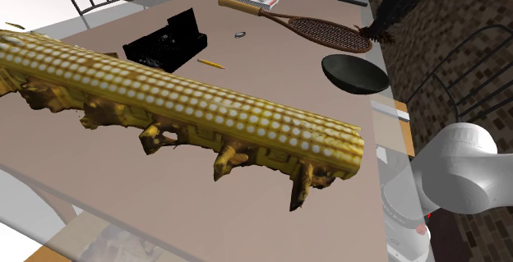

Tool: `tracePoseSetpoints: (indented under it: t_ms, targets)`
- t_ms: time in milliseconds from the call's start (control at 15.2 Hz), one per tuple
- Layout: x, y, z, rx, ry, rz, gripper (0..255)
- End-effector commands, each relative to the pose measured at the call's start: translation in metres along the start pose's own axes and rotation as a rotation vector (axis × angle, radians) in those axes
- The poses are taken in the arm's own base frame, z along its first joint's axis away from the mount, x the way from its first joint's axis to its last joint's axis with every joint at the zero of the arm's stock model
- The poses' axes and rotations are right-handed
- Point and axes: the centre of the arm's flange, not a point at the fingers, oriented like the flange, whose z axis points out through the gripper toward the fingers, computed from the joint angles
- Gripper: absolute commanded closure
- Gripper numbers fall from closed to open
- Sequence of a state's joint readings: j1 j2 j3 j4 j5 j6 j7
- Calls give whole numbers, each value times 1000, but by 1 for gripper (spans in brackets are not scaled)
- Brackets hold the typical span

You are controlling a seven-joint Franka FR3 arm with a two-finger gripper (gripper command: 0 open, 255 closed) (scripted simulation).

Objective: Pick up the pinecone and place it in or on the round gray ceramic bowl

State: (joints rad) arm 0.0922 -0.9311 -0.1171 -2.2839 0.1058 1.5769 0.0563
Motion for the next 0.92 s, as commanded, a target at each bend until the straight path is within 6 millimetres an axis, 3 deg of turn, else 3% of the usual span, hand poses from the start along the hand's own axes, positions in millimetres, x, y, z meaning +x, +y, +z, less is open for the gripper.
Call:
tracePoseSetpoints:
  t_ms: [0,858]
  targets:
    - [-5,5,5,0,-1,-1,255]
    - [-19,19,71,0,-1,-1,255]
